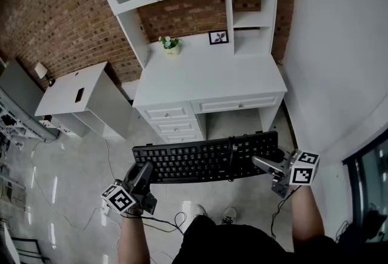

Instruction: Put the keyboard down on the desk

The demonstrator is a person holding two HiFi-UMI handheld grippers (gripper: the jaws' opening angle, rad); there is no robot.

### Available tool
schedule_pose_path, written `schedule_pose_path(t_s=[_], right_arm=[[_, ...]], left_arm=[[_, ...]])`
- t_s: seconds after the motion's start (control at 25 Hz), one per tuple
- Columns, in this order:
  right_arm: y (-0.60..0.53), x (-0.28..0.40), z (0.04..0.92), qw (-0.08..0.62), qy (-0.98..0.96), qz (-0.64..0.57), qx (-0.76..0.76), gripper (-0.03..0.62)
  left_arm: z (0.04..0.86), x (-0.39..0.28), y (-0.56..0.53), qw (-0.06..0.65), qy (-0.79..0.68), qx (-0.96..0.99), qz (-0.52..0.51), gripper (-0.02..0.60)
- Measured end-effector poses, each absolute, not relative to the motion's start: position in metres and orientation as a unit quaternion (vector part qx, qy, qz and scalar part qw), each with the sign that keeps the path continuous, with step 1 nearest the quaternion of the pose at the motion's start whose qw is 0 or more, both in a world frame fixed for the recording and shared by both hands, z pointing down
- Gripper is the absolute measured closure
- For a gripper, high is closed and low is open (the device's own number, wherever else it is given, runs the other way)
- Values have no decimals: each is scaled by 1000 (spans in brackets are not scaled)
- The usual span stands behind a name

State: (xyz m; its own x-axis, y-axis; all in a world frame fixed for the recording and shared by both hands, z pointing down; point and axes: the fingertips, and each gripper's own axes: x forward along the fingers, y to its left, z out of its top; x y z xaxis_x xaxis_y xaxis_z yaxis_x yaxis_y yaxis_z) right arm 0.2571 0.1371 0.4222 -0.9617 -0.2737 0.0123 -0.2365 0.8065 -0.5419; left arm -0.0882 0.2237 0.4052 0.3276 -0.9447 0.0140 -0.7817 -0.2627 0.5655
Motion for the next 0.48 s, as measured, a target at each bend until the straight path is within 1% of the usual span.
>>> schedule_pose_path(t_s=[0.48], right_arm=[[142,261,415,39,951,-272,-145,375]], left_arm=[[397,-87,220,236,-546,786,-170,322]])
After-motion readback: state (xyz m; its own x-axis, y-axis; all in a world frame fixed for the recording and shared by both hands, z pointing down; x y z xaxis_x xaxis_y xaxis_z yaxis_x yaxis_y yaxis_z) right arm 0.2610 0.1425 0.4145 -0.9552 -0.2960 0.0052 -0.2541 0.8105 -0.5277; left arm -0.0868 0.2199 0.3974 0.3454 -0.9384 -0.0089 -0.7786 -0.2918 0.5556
